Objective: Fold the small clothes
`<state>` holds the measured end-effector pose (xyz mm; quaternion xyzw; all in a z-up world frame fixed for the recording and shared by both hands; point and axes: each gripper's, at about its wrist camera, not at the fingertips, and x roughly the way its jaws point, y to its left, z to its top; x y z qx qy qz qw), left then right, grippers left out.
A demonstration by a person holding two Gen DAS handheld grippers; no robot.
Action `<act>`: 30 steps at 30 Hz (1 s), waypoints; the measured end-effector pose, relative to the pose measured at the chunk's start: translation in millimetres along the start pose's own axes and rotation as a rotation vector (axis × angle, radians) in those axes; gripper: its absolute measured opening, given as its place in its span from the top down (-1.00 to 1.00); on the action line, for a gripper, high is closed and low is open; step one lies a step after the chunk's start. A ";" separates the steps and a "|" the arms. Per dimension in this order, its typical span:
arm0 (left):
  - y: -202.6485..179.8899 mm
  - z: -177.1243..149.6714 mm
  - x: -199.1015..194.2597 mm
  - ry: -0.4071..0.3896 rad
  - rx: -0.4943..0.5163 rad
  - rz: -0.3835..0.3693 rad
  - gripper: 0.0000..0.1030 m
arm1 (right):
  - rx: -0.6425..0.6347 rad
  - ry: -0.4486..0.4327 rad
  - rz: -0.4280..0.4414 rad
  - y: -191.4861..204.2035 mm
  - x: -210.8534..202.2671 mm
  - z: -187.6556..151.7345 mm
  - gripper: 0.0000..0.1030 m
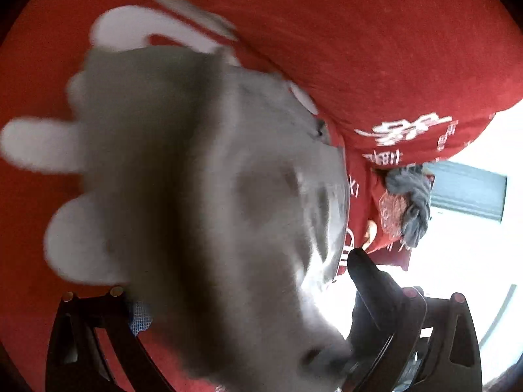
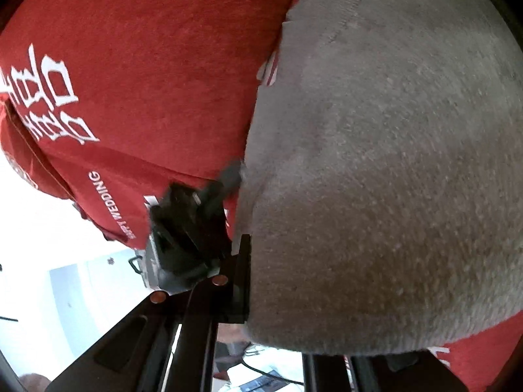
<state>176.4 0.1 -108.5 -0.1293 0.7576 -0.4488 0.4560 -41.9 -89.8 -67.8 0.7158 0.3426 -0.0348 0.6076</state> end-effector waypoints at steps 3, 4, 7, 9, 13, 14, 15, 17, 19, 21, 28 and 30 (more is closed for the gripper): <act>-21.5 4.7 16.9 0.004 0.063 0.123 -0.95 | 0.003 0.025 -0.033 -6.0 7.6 -4.6 0.84; -26.1 6.0 22.2 0.006 0.082 0.172 -0.79 | -0.002 0.041 -0.058 -8.4 10.3 -7.3 0.84; -25.0 7.3 29.7 0.025 0.098 0.265 -0.60 | -0.031 0.140 -0.188 -12.8 15.9 -15.9 0.75; -22.1 5.4 28.9 0.021 0.100 0.274 -0.60 | -0.048 0.208 -0.269 -14.2 14.0 -20.2 0.66; -24.3 4.1 29.3 0.014 0.109 0.311 -0.60 | -0.170 0.219 -0.417 -3.6 -18.5 -20.0 0.49; -26.2 3.9 31.1 0.012 0.116 0.326 -0.60 | -0.212 0.175 -0.442 2.5 -31.8 -15.2 0.49; -29.0 3.6 32.8 0.005 0.127 0.350 -0.60 | -0.249 0.129 -0.459 8.1 -43.2 -9.6 0.49; -36.5 1.0 37.6 -0.013 0.147 0.405 -0.34 | -0.330 0.019 -0.511 19.9 -62.3 5.4 0.71; -42.0 -1.8 41.2 -0.025 0.185 0.521 0.04 | -0.399 -0.042 -0.605 25.5 -67.1 24.7 0.93; -45.8 -3.4 39.9 -0.042 0.197 0.547 0.24 | -0.398 -0.052 -0.643 20.0 -63.6 39.3 0.93; -69.8 -12.1 23.7 -0.139 0.163 0.496 0.61 | -0.367 0.021 -0.644 -14.5 -39.1 57.2 1.00; -97.7 -17.3 23.0 -0.164 0.200 0.477 0.63 | -0.338 0.031 -0.609 -19.7 -48.5 60.2 1.00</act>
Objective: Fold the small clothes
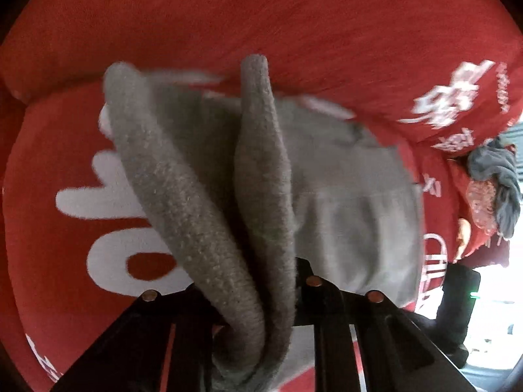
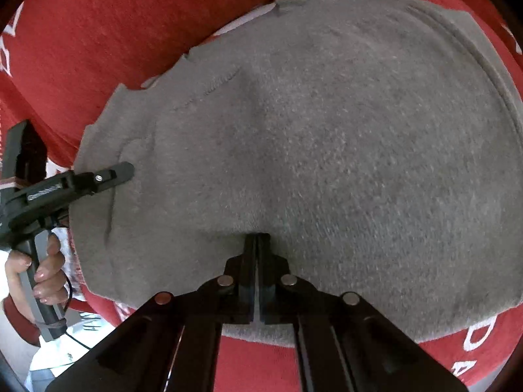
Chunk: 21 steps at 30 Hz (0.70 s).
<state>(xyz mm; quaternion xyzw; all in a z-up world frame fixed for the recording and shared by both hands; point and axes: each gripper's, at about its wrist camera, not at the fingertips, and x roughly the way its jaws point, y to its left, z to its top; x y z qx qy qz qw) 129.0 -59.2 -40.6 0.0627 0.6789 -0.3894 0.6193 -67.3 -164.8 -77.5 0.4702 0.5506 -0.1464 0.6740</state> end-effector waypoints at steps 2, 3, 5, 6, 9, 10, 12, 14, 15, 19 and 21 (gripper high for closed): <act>-22.0 4.3 -13.8 -0.033 0.026 -0.015 0.63 | 0.032 0.020 0.044 -11.4 -4.0 -2.2 1.00; -37.6 6.3 -22.4 -0.053 0.042 -0.028 0.63 | 0.044 0.027 0.059 -14.7 -6.9 -3.3 1.00; -68.3 11.8 -33.3 -0.086 0.068 -0.056 0.65 | 0.066 0.024 0.087 -25.2 -18.8 -4.7 0.92; -91.2 15.7 -36.9 -0.099 0.086 -0.071 0.65 | 0.075 0.016 0.099 -29.5 -25.6 -5.1 0.92; -144.5 28.0 -34.2 -0.109 0.152 -0.071 0.65 | 0.119 -0.033 0.141 -48.3 -51.5 -10.6 0.92; -162.9 30.2 -29.1 -0.108 0.184 -0.060 0.65 | 0.142 -0.053 0.154 -57.5 -62.0 -10.3 0.92; -195.8 34.3 -13.6 -0.094 0.238 -0.035 0.69 | 0.179 -0.085 0.176 -74.2 -78.7 -11.7 0.92; -228.6 34.9 12.0 -0.063 0.293 -0.006 0.69 | 0.225 -0.113 0.207 -94.8 -90.6 -10.5 0.92; -239.1 34.2 22.2 -0.052 0.316 0.013 0.69 | 0.246 -0.122 0.218 -103.9 -93.2 -9.3 0.92; -277.8 22.0 86.1 0.033 0.402 0.126 0.69 | 0.329 -0.120 0.285 -136.6 -86.3 -4.5 0.87; -289.6 14.7 111.0 0.063 0.438 0.197 0.69 | 0.371 -0.105 0.317 -146.0 -76.8 -5.3 0.86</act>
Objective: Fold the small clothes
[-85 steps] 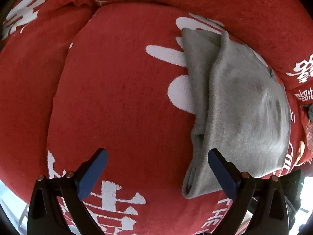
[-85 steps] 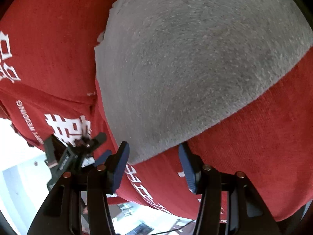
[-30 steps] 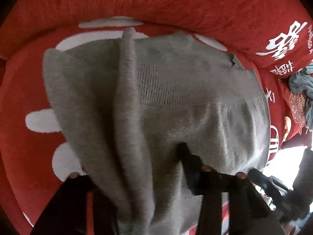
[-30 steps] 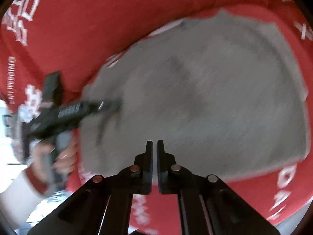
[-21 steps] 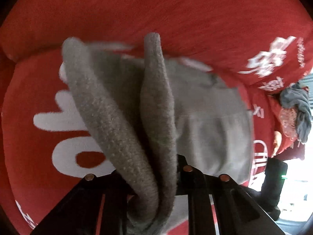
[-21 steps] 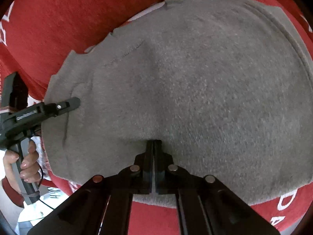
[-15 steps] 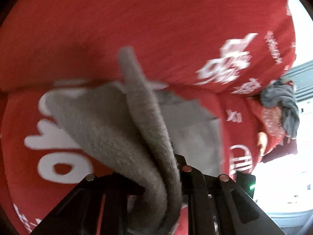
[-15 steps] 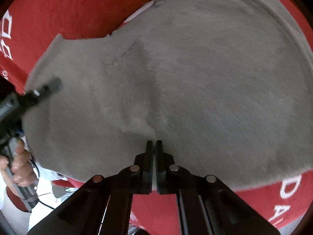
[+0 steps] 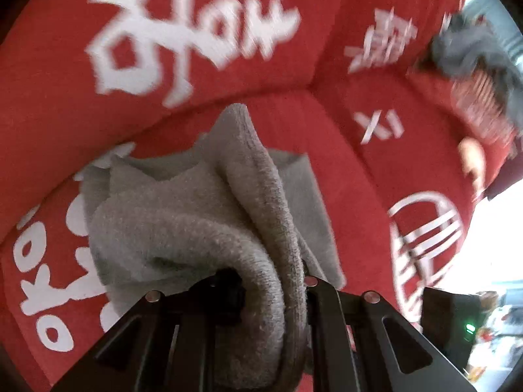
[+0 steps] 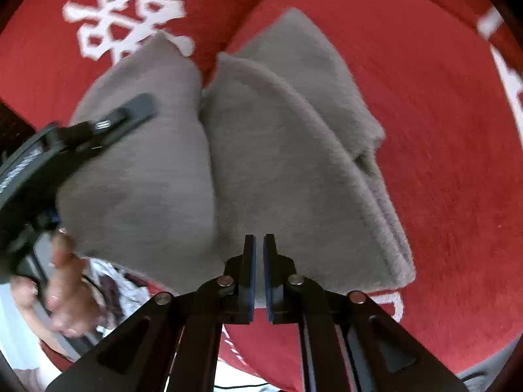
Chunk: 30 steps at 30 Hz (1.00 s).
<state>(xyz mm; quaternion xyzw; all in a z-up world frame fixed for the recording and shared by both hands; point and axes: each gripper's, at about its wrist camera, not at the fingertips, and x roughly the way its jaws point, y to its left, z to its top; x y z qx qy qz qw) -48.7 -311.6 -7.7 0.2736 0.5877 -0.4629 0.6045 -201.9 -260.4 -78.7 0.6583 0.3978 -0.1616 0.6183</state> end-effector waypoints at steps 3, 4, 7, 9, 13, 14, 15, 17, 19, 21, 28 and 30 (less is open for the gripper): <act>-20.6 -4.5 9.1 0.004 0.055 0.086 0.62 | 0.058 0.017 0.046 -16.9 5.9 0.5 0.86; -28.3 -6.8 8.6 -0.003 0.089 0.099 0.34 | 0.074 0.022 0.059 -22.4 7.2 -0.6 0.86; -52.5 -15.0 0.3 -0.046 0.189 0.074 -0.27 | 0.099 0.032 0.077 -31.6 12.5 -4.6 0.86; -72.1 -14.9 -5.2 -0.072 0.276 0.071 -0.27 | 0.112 0.036 0.090 -38.1 11.6 -5.0 0.86; -87.8 -9.0 -18.2 -0.102 0.309 -0.015 -0.27 | 0.122 0.040 0.101 -44.4 9.7 -4.1 0.85; -87.9 -7.7 -22.1 -0.108 0.303 -0.035 -0.27 | 0.120 0.041 0.101 -46.2 6.9 -2.5 0.85; -86.1 -6.9 -26.9 -0.114 0.288 -0.060 -0.27 | 0.120 0.042 0.103 -54.6 1.7 8.3 0.85; -82.6 -6.6 -31.1 -0.121 0.265 -0.089 -0.27 | 0.125 0.040 0.112 -57.2 -5.4 8.1 0.85; -70.2 -13.1 -38.7 -0.140 0.232 -0.108 -0.27 | 0.137 0.034 0.121 -64.1 -14.1 14.1 0.85; -49.0 -22.9 -44.5 -0.142 0.181 -0.117 -0.27 | 0.148 0.024 0.134 -66.9 -16.7 15.1 0.85; 58.6 -73.8 -41.8 -0.067 -0.090 -0.074 -0.71 | 0.066 0.008 0.114 -63.7 -33.6 -1.6 0.45; 93.1 -90.6 -39.9 -0.035 -0.180 -0.079 -0.71 | 0.025 0.018 0.105 -60.3 -34.2 -17.8 0.00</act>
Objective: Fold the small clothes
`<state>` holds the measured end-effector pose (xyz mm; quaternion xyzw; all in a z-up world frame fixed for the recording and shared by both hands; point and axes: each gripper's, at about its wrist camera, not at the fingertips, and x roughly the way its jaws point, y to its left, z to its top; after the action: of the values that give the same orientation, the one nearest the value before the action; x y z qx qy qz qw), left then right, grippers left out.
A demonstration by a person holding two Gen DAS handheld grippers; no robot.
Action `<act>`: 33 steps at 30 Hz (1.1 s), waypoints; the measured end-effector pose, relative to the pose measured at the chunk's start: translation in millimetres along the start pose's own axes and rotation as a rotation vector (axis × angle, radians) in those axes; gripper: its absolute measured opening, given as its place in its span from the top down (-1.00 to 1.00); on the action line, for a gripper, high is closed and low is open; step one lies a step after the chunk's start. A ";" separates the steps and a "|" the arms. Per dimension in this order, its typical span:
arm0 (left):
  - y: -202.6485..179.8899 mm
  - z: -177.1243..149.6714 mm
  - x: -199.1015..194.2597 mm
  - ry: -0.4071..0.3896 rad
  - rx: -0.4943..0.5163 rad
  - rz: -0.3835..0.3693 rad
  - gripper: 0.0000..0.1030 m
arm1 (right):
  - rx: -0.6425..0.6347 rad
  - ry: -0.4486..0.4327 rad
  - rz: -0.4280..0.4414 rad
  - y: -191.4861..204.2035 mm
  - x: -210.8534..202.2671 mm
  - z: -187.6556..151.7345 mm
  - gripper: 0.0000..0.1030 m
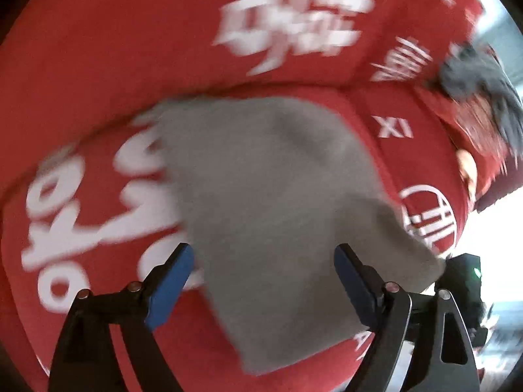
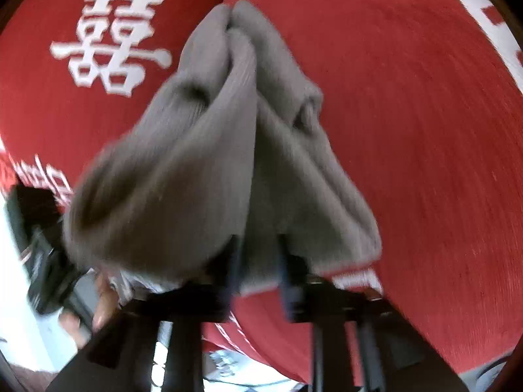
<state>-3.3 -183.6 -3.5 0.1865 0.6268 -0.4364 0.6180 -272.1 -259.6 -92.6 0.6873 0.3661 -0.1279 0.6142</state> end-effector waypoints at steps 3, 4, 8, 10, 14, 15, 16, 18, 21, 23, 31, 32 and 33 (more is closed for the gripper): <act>39.5 -15.6 1.4 0.024 -0.116 0.008 -0.71 | -0.052 0.044 -0.010 6.6 7.7 -31.3 -0.05; 47.9 -20.2 2.8 0.033 -0.145 0.002 -0.71 | -0.072 0.054 -0.017 13.3 7.6 -39.7 -0.05; 67.6 -37.2 10.7 0.046 -0.227 -0.017 -0.71 | -0.146 0.060 -0.007 41.7 21.1 -53.1 -0.06; 68.3 -44.1 11.3 0.045 -0.226 -0.013 -0.71 | -0.162 0.045 -0.018 53.0 36.0 -48.1 -0.06; 69.3 -53.4 6.5 0.037 -0.194 -0.010 -0.71 | -0.097 0.015 -0.046 61.1 60.1 -28.1 0.06; 70.0 -53.6 2.3 0.032 -0.188 -0.010 -0.71 | -0.085 0.025 -0.052 60.2 63.5 -31.8 0.31; 70.5 -55.3 0.1 0.026 -0.182 -0.012 -0.71 | -0.067 0.050 -0.034 61.3 64.2 -35.8 0.84; 71.7 -54.8 -6.6 0.019 -0.174 -0.028 -0.71 | -0.060 0.045 0.045 70.4 61.5 -39.5 0.85; 72.5 -55.4 -5.7 0.049 -0.146 -0.030 -0.71 | -0.054 0.025 0.107 82.5 60.5 -45.8 0.85; 66.9 -55.6 2.0 0.081 -0.126 -0.024 -0.71 | -0.020 0.032 0.066 63.4 64.4 -49.7 0.85; 45.4 -70.8 21.2 0.102 -0.051 0.033 -0.71 | -0.005 0.188 -0.169 26.2 74.2 -73.4 0.76; 43.0 -71.0 19.7 0.094 -0.042 0.036 -0.71 | -0.041 0.180 -0.194 27.9 60.7 -75.9 0.76; 39.6 -69.5 16.9 0.082 -0.034 0.035 -0.71 | -0.070 0.158 -0.214 30.9 46.4 -75.7 0.76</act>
<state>-18.0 -113.0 -42.0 0.2047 0.6555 -0.4065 0.6026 -240.0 -171.8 -82.3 0.6306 0.4886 -0.1253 0.5899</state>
